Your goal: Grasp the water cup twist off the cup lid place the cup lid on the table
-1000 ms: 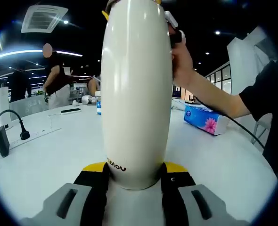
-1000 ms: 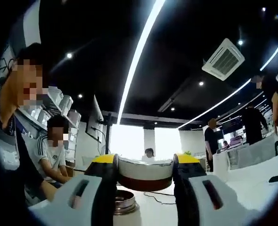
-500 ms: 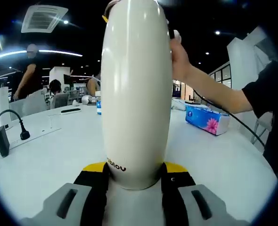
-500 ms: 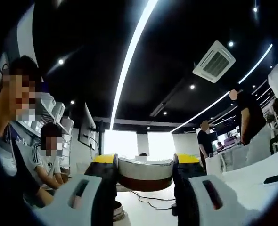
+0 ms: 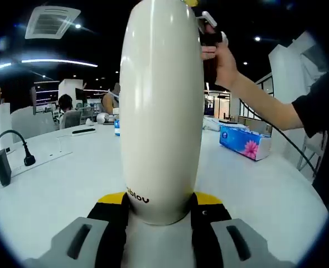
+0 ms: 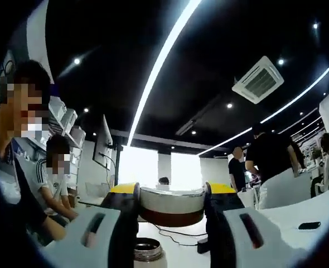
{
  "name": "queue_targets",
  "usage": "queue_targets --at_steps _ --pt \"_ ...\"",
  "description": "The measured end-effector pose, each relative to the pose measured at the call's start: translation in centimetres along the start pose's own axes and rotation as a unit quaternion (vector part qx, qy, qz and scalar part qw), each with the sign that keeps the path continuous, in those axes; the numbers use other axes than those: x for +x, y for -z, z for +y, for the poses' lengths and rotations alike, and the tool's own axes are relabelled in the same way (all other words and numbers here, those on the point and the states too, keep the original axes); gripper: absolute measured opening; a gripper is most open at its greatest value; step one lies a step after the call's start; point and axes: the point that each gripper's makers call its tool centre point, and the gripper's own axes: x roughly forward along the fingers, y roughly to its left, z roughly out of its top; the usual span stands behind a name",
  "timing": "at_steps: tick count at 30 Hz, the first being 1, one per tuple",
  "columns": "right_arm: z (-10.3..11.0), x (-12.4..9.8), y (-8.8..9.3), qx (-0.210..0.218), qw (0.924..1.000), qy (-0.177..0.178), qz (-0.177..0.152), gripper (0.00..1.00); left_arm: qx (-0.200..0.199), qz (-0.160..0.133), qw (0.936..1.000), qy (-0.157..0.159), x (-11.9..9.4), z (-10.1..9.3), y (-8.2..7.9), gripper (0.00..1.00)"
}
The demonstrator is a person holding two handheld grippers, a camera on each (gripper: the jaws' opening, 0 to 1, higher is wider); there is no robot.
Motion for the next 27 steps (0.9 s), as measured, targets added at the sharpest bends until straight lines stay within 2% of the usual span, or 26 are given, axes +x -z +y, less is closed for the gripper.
queue_targets --at_steps 7,22,27 --pt "0.5 -2.0 -0.2 0.001 0.9998 0.019 -0.002 0.48 0.0 0.0 1.0 0.0 0.0 0.0 0.0 0.46" --pt "-0.8 -5.8 1.0 0.004 0.9982 0.058 0.009 0.48 0.0 0.0 1.0 -0.001 0.0 -0.2 0.0 0.46" --pt "-0.9 -6.7 1.4 0.018 0.9978 0.064 0.006 0.48 0.0 0.0 1.0 -0.001 0.0 -0.2 0.0 0.46"
